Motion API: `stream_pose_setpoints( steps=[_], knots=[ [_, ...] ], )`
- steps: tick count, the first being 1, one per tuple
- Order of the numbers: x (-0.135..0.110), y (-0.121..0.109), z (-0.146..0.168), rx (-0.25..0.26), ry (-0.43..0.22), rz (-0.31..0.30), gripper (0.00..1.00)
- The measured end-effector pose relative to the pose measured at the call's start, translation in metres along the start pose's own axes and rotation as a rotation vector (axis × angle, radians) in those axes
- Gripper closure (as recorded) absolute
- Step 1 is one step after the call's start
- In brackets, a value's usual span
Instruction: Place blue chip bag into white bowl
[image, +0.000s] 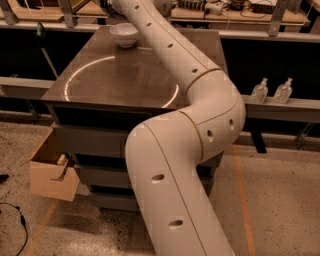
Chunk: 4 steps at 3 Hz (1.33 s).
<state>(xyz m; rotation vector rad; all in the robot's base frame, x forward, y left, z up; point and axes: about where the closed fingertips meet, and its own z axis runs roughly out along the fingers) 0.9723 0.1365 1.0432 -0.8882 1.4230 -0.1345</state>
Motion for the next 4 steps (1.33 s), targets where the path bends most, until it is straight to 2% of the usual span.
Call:
stream_pose_setpoints(
  steps=[1, 2, 3, 4],
  knots=[
    [0.01, 0.002, 0.005, 0.004, 0.025, 0.002, 0.85],
    [0.018, 0.003, 0.007, 0.01, 0.047, -0.005, 0.62],
    [0.026, 0.001, 0.009, 0.02, 0.071, -0.013, 0.39],
    [0.034, -0.001, 0.009, 0.032, 0.092, -0.027, 0.08]
  ],
)
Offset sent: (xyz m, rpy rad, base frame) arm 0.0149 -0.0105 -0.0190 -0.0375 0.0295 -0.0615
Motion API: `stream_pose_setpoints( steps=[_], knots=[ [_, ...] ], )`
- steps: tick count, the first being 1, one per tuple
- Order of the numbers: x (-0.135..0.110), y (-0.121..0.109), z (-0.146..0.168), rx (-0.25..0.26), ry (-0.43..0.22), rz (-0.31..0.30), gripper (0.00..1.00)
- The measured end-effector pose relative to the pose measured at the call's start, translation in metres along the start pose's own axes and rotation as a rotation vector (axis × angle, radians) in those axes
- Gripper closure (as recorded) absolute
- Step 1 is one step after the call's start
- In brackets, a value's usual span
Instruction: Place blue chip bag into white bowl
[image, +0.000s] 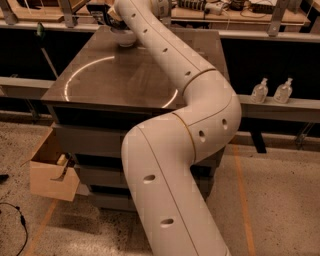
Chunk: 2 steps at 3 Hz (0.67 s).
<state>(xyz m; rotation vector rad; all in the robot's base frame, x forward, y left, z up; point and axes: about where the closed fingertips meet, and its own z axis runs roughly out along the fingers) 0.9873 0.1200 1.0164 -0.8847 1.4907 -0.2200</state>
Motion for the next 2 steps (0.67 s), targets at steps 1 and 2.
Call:
stream_pose_setpoints(
  steps=[1, 2],
  knots=[
    [0.0034, -0.0012, -0.0012, 0.003, 0.012, -0.009, 0.0],
    [0.007, -0.0055, -0.0051, 0.008, 0.023, -0.008, 0.0]
  ],
)
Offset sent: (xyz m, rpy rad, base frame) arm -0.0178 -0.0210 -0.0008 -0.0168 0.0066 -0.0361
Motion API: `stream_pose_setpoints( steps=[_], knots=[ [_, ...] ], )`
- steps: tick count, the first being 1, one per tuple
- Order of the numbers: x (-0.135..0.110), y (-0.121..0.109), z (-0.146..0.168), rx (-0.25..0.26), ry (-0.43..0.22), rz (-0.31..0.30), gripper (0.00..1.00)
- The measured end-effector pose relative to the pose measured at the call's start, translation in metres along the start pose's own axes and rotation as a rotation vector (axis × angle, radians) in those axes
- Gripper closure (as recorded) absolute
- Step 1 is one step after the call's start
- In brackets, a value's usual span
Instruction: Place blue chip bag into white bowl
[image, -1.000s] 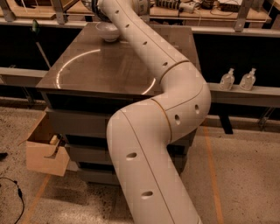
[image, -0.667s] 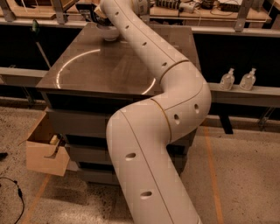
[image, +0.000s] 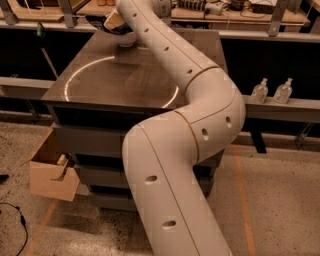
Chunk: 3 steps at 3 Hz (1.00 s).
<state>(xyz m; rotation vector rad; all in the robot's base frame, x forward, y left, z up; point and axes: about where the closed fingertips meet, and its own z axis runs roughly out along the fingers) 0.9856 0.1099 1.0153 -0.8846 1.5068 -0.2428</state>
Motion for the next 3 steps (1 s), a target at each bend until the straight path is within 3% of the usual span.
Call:
stream_pose_setpoints(
  steps=[1, 2, 3],
  knots=[
    [0.004, -0.006, -0.012, -0.022, 0.003, 0.03, 0.0],
    [0.011, -0.012, -0.043, -0.126, 0.006, 0.11, 0.0],
    [0.027, -0.021, -0.079, -0.226, 0.052, 0.158, 0.0]
  ],
)
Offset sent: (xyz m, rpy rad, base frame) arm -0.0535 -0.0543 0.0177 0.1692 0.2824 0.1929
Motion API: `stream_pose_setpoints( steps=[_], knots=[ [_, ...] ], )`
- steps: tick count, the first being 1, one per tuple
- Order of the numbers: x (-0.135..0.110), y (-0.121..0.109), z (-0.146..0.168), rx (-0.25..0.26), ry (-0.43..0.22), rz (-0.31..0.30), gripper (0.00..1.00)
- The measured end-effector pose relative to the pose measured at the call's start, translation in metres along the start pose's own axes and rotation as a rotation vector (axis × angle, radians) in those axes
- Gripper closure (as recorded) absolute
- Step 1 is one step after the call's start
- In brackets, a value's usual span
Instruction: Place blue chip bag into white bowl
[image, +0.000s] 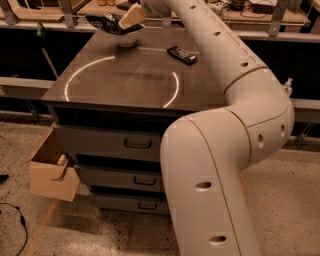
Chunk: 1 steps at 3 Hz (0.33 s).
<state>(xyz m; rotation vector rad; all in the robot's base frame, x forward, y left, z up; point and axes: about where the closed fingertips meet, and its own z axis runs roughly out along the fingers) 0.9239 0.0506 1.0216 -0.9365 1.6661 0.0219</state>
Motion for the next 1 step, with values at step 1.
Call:
stream_pose_setpoints(
  steps=[1],
  knots=[
    [0.0001, 0.0002, 0.0002, 0.0, 0.0, 0.0, 0.0]
  ],
)
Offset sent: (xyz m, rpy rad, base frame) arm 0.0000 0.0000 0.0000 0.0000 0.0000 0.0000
